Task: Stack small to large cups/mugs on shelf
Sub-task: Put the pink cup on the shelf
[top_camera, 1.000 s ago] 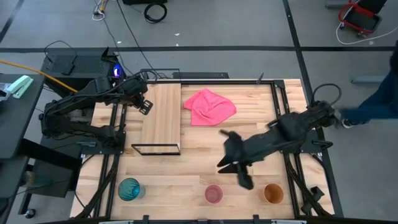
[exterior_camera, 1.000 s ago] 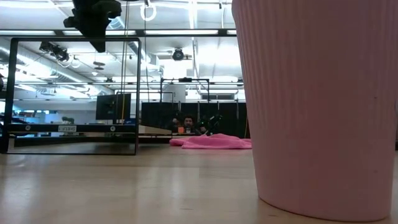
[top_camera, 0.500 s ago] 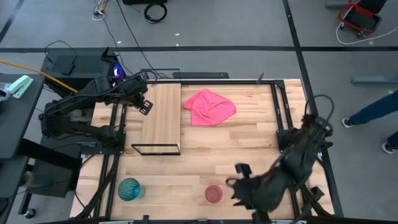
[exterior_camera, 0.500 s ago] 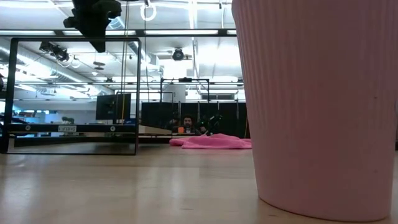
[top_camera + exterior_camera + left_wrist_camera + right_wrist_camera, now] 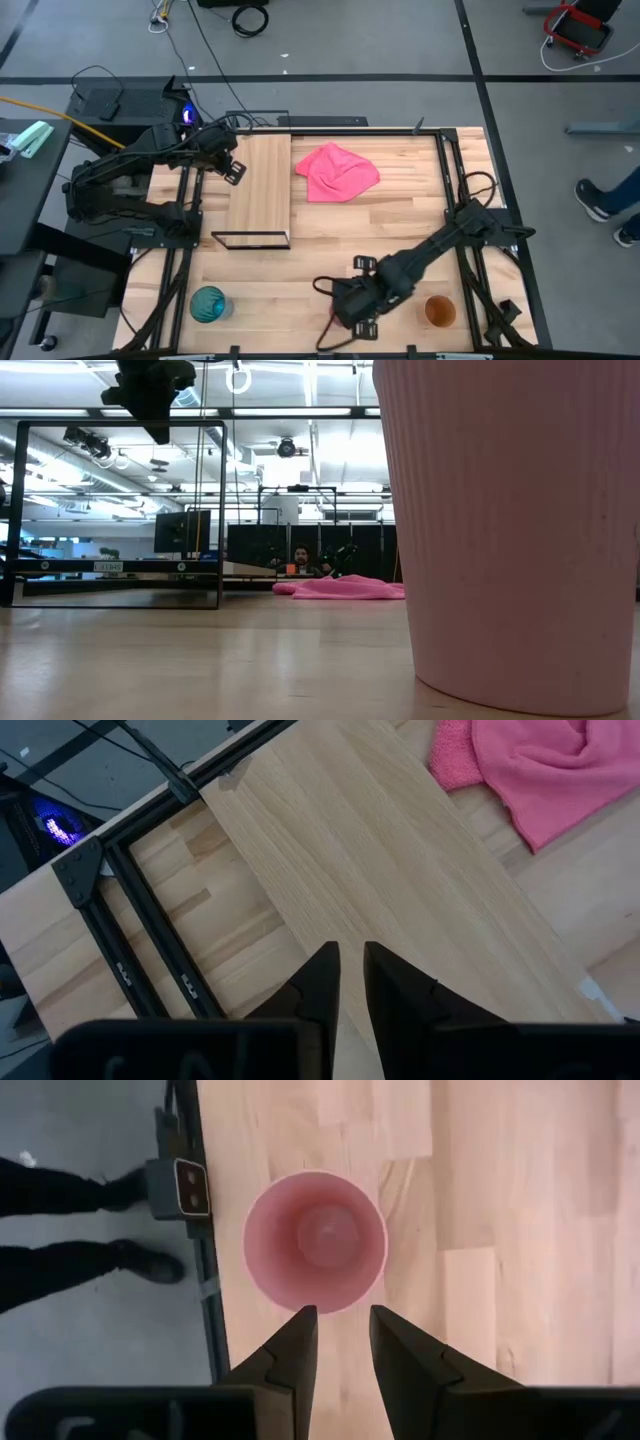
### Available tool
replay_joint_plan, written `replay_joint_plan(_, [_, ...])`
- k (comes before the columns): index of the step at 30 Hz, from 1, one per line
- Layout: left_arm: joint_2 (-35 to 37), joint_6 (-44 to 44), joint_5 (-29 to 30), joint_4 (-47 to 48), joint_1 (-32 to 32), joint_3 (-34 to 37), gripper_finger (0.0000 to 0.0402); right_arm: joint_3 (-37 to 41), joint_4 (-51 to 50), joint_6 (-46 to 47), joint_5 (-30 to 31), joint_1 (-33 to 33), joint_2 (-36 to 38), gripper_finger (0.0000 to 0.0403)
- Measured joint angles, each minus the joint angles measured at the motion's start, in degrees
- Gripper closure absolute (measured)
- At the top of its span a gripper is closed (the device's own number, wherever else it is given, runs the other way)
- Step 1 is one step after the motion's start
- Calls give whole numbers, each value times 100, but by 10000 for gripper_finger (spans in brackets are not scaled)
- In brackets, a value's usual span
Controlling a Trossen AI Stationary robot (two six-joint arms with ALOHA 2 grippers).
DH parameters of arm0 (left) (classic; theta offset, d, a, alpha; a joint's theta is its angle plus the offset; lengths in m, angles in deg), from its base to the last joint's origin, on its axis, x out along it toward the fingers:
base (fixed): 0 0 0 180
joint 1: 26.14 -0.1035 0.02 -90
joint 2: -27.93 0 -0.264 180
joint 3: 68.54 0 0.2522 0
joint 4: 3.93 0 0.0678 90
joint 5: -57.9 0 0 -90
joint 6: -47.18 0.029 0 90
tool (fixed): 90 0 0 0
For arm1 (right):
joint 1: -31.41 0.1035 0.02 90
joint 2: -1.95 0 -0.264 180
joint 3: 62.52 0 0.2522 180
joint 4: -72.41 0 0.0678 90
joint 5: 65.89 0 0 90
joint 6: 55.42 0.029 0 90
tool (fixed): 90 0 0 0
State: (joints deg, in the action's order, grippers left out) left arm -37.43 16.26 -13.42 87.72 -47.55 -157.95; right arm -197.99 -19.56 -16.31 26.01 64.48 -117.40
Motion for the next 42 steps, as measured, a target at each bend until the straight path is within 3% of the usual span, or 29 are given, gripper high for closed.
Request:
replay_joint_plan(11, [0, 39, -31, 0, 0, 0, 342, 21, 61, -450, -190, -275, -397, 298])
replay_joint_plan(36, [-24, 201, -31, -2, 0, 0, 331, 1423, 1121, -524, -468, -420, -343, 298])
replay_joint_plan(42, [-24, 189, -31, -4, 0, 0, 339, 1423, 1217, -524, -452, -482, -343, 323])
